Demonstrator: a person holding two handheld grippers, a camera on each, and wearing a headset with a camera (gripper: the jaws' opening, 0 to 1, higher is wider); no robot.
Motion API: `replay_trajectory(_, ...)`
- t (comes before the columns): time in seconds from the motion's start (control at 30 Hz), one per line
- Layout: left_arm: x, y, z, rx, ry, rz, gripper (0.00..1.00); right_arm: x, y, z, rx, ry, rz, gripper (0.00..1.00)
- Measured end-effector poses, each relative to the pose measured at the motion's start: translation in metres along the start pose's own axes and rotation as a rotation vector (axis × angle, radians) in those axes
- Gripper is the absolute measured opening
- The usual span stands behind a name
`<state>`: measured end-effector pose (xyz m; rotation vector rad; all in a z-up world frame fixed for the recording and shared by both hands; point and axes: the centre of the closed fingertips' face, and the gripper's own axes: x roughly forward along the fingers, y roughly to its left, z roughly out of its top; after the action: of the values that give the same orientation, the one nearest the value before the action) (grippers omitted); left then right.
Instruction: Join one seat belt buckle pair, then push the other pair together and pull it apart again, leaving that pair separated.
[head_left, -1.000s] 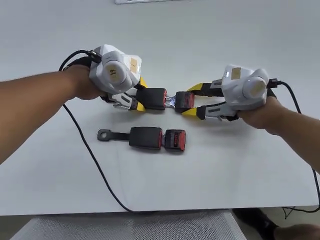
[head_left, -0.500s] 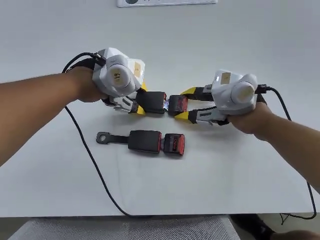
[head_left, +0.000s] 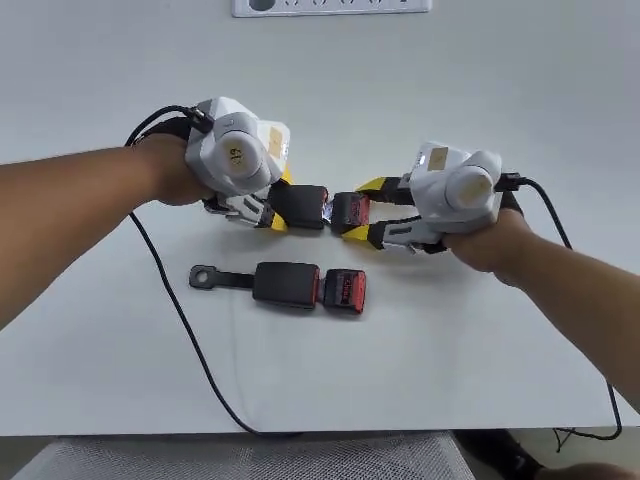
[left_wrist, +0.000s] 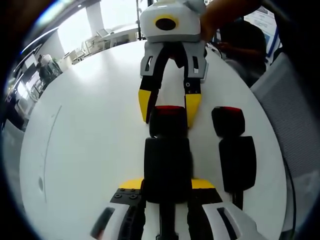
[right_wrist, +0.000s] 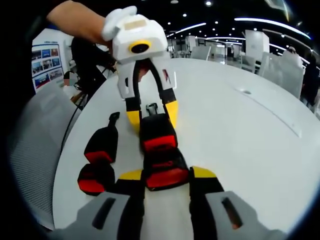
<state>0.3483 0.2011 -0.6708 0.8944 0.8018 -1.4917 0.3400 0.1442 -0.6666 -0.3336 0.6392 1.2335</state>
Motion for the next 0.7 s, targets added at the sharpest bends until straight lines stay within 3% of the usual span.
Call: replay_trajectory(0.7, -0.0003, -0.0002, -0.0002, 0.007, 0.013, -0.002, 0.33, 0.0018, -0.0001, 0.0004, -0.006, 0.034, -0.022, 0.33)
